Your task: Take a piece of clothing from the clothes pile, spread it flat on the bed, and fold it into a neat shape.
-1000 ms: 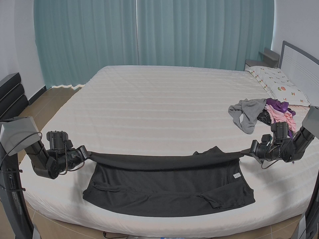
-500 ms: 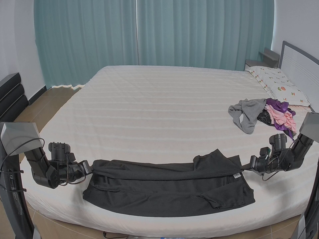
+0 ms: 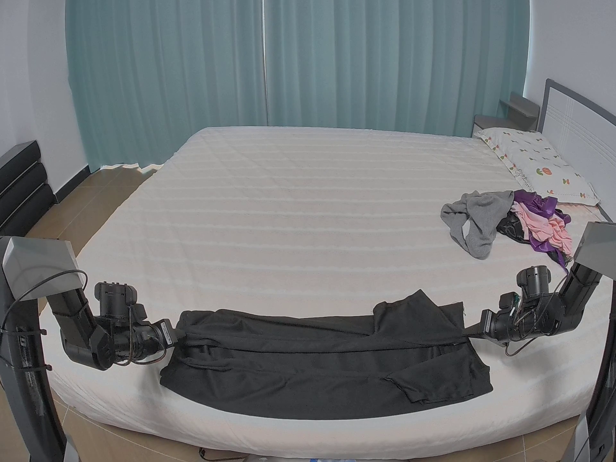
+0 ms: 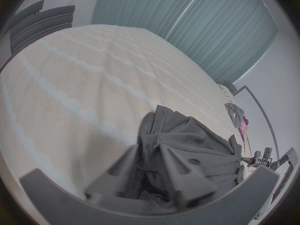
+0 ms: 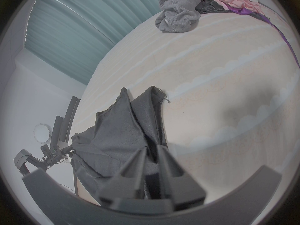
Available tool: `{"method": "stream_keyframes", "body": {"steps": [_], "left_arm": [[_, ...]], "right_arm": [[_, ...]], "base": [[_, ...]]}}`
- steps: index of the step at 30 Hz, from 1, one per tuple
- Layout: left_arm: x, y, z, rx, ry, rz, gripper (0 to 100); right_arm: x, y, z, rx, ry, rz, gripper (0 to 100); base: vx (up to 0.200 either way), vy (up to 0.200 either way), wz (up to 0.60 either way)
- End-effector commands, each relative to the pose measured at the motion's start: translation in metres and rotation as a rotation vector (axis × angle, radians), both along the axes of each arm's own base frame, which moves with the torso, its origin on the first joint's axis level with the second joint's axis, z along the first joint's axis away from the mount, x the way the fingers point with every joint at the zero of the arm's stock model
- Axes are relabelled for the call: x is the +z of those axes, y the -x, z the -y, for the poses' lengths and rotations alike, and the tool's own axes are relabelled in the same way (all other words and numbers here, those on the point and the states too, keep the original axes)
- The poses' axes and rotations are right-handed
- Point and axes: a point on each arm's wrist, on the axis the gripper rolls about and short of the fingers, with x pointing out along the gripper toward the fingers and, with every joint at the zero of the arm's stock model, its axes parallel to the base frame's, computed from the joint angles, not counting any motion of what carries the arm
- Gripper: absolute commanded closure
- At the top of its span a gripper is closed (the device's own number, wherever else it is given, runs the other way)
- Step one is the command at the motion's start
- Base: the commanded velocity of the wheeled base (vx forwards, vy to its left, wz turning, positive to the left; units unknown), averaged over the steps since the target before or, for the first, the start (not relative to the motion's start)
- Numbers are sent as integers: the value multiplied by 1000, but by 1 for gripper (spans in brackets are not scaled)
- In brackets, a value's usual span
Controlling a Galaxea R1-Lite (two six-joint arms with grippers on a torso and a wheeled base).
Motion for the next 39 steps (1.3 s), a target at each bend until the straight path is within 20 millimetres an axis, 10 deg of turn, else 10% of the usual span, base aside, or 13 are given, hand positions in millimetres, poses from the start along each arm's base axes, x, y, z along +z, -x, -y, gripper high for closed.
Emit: {"method": "stream_keyframes", "body": {"steps": [1,16,31,32,39], "left_arm": [[1,1,0,1,2,0,0],[28,-28,-1,85,103,107,0],[-5,-62,15,61,106,80,0],[-5,-63,14,63,106,81,100],[-8,-65,6,109,82,91,100]], "right_arm": [[0,-1,0,-2,-6,1,0],[29,-3,-2,-93,-96,102,0],[21,-15,-2,-122,-119,146,0],[21,-15,-2,-122,-119,147,0],[12,-23,-2,-123,-117,141,0]], "base": [[0,0,0],[0,0,0],[0,0,0],[0,0,0],[0,0,0]]}}
